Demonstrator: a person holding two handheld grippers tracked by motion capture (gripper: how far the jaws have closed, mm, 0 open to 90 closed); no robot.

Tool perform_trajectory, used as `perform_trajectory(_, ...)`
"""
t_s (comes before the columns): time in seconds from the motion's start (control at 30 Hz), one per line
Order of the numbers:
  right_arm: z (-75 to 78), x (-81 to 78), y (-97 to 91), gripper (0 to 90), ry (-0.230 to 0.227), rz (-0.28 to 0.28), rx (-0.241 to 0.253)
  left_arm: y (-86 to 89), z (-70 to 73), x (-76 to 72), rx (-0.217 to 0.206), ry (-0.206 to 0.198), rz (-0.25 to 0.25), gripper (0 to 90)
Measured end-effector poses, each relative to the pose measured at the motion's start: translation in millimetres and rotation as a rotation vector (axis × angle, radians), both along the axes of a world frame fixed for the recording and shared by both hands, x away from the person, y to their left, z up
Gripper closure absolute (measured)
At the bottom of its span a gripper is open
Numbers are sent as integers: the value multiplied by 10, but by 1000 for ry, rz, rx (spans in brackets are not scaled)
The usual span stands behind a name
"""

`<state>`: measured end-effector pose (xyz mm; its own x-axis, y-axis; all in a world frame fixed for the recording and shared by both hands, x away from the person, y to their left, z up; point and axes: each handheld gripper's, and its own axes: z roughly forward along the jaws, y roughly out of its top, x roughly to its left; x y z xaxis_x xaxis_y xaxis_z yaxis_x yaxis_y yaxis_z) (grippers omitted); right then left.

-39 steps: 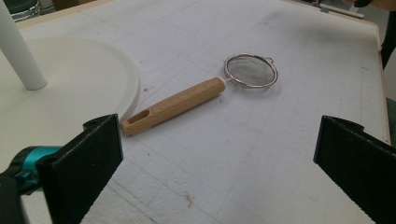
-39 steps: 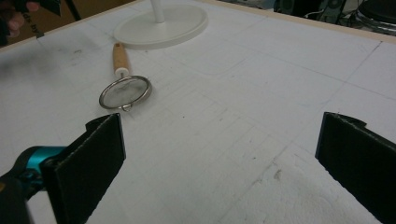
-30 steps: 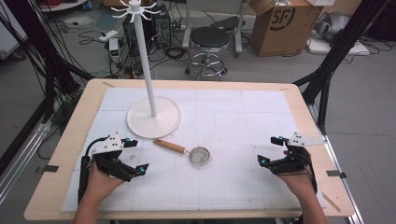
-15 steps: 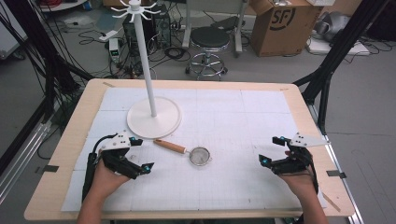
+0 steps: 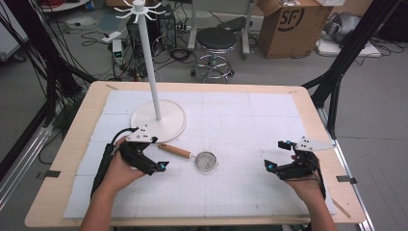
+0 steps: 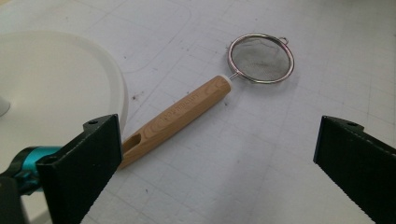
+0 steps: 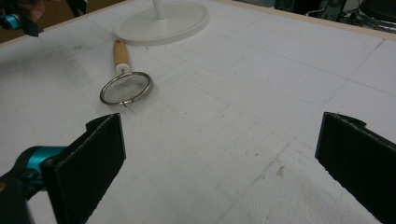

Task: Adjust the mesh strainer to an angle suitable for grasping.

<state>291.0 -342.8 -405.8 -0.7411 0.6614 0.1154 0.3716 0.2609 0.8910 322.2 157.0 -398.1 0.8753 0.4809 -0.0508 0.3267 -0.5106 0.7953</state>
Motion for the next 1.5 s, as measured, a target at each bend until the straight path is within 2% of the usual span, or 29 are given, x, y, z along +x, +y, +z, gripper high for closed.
perform_trajectory(0.03,-2,4,2,4,-1,1,0,0,0,0,0,0,0,19)
perform_trajectory(0.07,-3,5,6,4,2,2,1,-52,4,45,32,8,-9,19)
perform_trajectory(0.1,-4,6,8,4,4,4,-3,-52,4,45,32,8,-9,19)
perform_trajectory(0.13,-5,9,11,4,3,4,-2,-101,19,86,62,17,-20,29)
perform_trajectory(0.2,-11,19,19,4,2,7,-6,-122,28,107,64,28,-36,110)
perform_trajectory(0.23,-13,20,26,4,9,6,-5,-149,23,144,44,47,-74,141)
perform_trajectory(0.27,-17,26,30,4,6,10,-9,-149,23,144,44,47,-74,153)
perform_trajectory(0.3,-19,27,37,4,12,9,-11,-203,11,177,114,45,-67,145)
perform_trajectory(0.47,-26,36,61,4,15,14,-17,-301,41,251,150,50,-95,158)
perform_trajectory(0.53,-24,38,59,4,11,15,-17,-379,55,294,185,32,-99,154)
perform_trajectory(0.57,-24,38,56,4,9,13,-17,-379,55,294,185,32,-99,151)
perform_trajectory(0.6,-22,37,53,4,11,14,-13,-424,64,321,219,21,-101,145)
perform_trajectory(0.77,-22,41,44,4,8,13,-14,-487,67,366,239,21,-109,150)
perform_trajectory(0.9,-22,42,40,4,8,15,-12,-528,-1,395,261,32,-100,157)
perform_trajectory(1.03,-23,45,38,4,10,13,-11,-586,-58,427,299,32,-115,159)
perform_trajectory(1.17,-23,45,42,4,9,14,-11,-608,-102,453,309,36,-124,167)
perform_trajectory(1.2,-23,45,41,4,9,14,-11,-613,-129,472,327,47,-121,169)
perform_trajectory(1.23,-23,45,41,4,9,14,-11,-613,-129,472,327,47,-121,170)
perform_trajectory(1.27,-24,47,41,4,11,13,-11,-644,-128,489,376,42,-124,174)
perform_trajectory(1.3,-26,50,43,4,14,13,-11,-674,-118,489,393,40,-124,179)
perform_trajectory(1.43,-39,64,56,4,15,15,-22,-783,-96,495,418,25,-152,196)
perform_trajectory(1.5,-39,64,56,4,14,16,-24,-822,-155,531,450,38,-168,204)
